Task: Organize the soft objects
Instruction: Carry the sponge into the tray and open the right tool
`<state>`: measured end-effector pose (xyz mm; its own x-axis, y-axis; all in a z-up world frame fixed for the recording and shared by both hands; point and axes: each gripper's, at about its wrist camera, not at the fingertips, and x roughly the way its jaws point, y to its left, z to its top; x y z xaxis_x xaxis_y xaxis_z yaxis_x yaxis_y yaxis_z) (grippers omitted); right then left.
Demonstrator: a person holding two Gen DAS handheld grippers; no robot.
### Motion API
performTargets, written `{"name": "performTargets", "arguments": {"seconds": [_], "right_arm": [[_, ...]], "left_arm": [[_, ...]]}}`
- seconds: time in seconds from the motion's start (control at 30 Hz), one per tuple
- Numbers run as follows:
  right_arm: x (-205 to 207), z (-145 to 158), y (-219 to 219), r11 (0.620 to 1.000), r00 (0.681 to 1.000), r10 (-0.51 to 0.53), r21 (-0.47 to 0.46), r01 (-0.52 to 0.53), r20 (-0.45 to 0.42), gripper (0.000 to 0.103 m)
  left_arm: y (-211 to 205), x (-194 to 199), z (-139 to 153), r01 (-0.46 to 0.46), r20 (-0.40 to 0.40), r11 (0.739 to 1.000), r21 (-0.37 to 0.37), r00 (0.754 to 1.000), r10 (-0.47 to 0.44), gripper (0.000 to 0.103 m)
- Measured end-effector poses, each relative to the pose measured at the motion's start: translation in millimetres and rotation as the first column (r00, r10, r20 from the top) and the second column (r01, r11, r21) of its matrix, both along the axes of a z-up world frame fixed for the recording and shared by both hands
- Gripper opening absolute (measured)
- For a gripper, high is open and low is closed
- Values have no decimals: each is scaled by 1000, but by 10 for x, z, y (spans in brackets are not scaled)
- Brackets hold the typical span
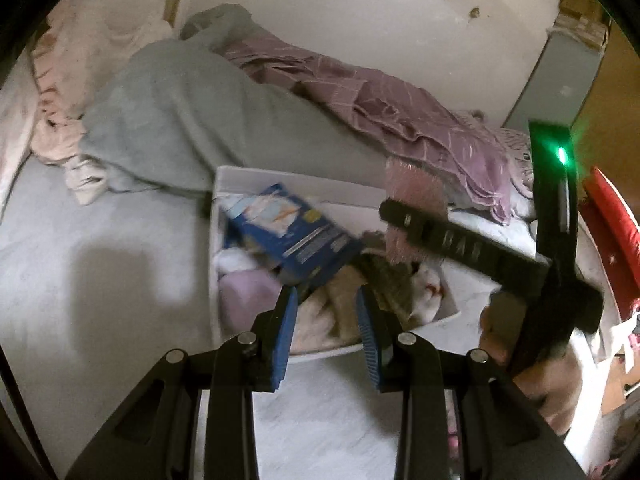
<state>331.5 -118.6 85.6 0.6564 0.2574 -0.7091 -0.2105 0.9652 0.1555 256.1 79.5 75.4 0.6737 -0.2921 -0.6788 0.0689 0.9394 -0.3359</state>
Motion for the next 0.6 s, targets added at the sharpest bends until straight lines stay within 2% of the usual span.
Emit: {"name": "performTargets", "arguments": {"seconds": [0.17,0.27,0.37,0.43,0.53,0.6], "right_arm": [[90,-86,-146,1000,1000,-20,12,19,21,83],[117,-90,-269,997,997,-56,55,54,45,83],[130,-85,-345,993,993,-75,94,67,91,83],[149,-86,-334,992,991,-82,105,71,104,83],[200,-53,-220,995,988,-80,74,70,129,83],[268,-31,-114,997,988,-73,-7,74,139,83]], "left_arm": [[-99,431,21,-46,-40,997,-60,998,43,30],[-157,569,-26,-71,-31,995,-72,997,69,21],[-131,548,-171,-103,22,994,-41,994,104,19],[-84,637,-265,-116,-42,993,13,992,116,10],[38,621,-298,-81,-33,997,-13,996,80,10],[96,630,-325,-69,-49,997,-32,997,67,10]]}}
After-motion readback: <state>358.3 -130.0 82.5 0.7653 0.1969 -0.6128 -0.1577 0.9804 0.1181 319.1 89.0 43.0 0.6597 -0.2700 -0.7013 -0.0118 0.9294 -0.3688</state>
